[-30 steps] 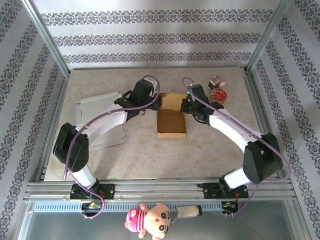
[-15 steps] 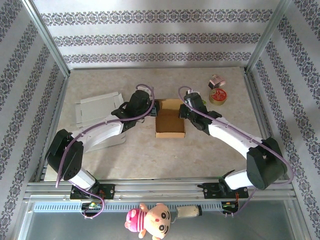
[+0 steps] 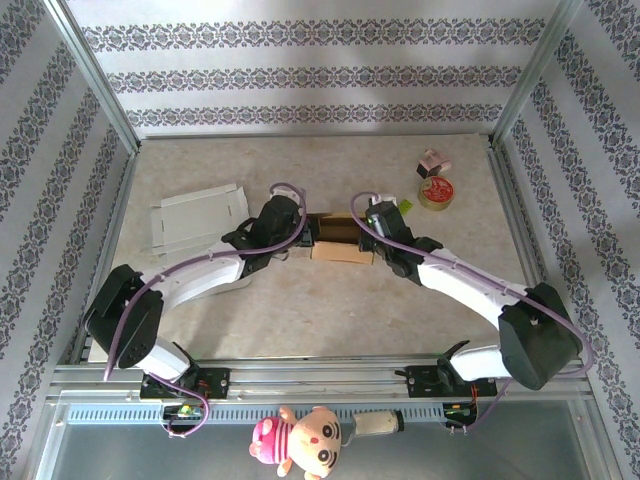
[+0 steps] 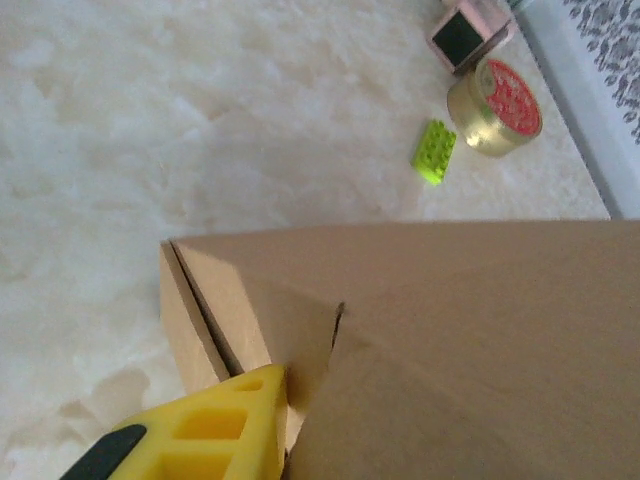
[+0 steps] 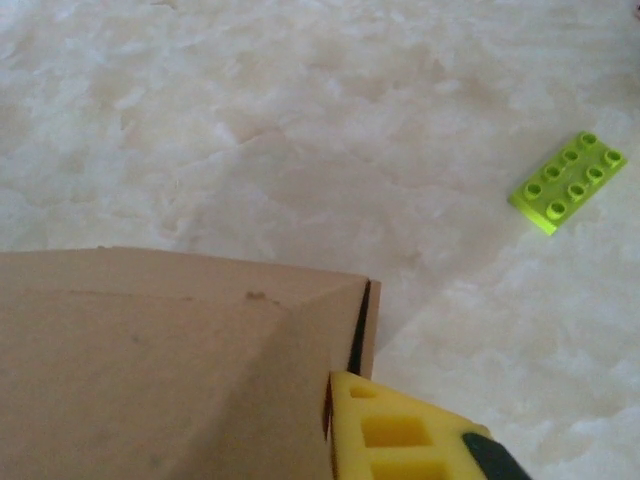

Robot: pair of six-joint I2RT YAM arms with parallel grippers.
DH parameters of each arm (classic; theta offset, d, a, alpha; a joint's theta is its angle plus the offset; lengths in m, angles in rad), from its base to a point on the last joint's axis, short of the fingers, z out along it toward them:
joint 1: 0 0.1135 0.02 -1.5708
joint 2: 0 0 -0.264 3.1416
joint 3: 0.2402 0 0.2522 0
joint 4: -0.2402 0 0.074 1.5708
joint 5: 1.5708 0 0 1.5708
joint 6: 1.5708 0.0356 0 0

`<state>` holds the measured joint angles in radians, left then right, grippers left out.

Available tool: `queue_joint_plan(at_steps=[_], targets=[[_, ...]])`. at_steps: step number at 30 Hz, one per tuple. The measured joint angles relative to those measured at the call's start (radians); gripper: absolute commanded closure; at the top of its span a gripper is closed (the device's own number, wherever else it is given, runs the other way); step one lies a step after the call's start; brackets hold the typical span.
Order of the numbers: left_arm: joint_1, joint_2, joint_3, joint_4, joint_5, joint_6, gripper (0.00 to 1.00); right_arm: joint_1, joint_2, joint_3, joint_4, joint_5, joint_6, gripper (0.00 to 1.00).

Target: Fold the paper box

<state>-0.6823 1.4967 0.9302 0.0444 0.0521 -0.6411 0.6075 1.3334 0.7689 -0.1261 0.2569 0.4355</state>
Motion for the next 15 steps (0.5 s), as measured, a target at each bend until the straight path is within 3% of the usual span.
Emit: queue_joint_plan(at_steps=[8,15], targets=[[-0.052,-0.043,-0.052,-0.010,-0.003,-0.019,0.47,0.013,-0.080,-0.065,-0.058,-0.036,0.035,0.49],[-0.088,-0.110,-0.110,-0.006,-0.029,-0.035,0.36,0.024,-0.198,-0.112,-0.072,-0.078,0.055,0.24]])
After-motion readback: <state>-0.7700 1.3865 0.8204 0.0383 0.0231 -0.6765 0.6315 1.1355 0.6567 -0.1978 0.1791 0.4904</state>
